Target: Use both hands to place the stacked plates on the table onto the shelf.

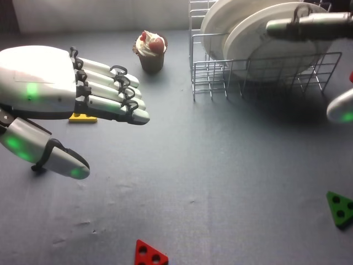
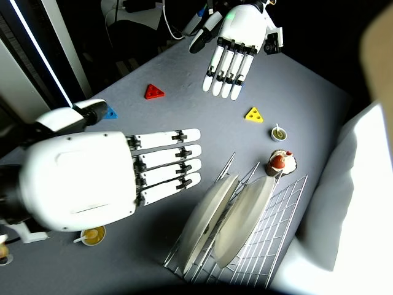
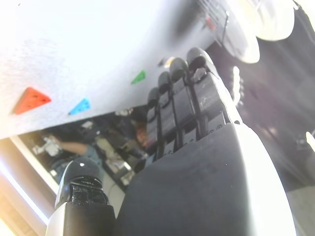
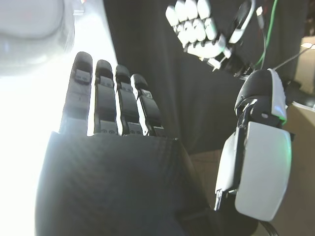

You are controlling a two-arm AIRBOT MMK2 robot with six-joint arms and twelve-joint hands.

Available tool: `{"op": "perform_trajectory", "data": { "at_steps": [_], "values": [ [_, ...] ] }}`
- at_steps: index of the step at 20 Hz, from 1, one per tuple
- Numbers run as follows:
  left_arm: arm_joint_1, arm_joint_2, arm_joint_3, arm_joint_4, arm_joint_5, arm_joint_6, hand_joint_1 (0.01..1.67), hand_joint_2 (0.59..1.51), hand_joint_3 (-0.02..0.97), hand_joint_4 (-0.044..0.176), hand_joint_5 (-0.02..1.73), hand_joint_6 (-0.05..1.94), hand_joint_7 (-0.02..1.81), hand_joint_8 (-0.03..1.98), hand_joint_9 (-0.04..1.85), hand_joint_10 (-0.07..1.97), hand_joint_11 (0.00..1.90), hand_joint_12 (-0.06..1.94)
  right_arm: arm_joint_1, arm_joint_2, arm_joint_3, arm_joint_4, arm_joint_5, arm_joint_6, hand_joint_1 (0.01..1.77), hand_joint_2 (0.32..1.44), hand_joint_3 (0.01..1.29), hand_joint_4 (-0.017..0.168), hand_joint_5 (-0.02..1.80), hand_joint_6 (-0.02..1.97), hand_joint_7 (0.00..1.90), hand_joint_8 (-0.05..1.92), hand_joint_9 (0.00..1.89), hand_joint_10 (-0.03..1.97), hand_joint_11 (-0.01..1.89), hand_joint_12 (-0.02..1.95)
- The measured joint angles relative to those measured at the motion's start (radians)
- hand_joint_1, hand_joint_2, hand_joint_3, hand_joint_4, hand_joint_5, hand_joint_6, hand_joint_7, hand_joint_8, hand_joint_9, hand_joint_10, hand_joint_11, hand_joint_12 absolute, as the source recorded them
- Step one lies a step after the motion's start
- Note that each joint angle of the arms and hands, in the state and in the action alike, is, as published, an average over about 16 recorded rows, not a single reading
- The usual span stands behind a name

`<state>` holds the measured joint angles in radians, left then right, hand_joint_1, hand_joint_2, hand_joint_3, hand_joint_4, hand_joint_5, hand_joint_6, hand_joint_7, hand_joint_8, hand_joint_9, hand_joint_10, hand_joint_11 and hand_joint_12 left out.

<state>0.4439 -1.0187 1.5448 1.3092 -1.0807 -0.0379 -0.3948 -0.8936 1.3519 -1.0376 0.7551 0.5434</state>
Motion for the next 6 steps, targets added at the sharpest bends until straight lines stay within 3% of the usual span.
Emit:
{"op": "perform_trajectory", "data": {
  "at_steps": [6],
  "values": [
    [0.000, 0.000, 0.000, 0.004, 0.001, -0.002, 0.03, 1.166, -0.002, -0.001, 0.23, 0.01, 0.29, 0.00, 0.29, 0.01, 0.26, 0.02, -0.008, 0.044, -0.059, -0.025, -0.013, 0.001, 0.61, 0.89, 0.01, -0.007, 0.04, 0.01, 0.07, 0.00, 0.10, 0.02, 0.16, 0.03]
  ]
}}
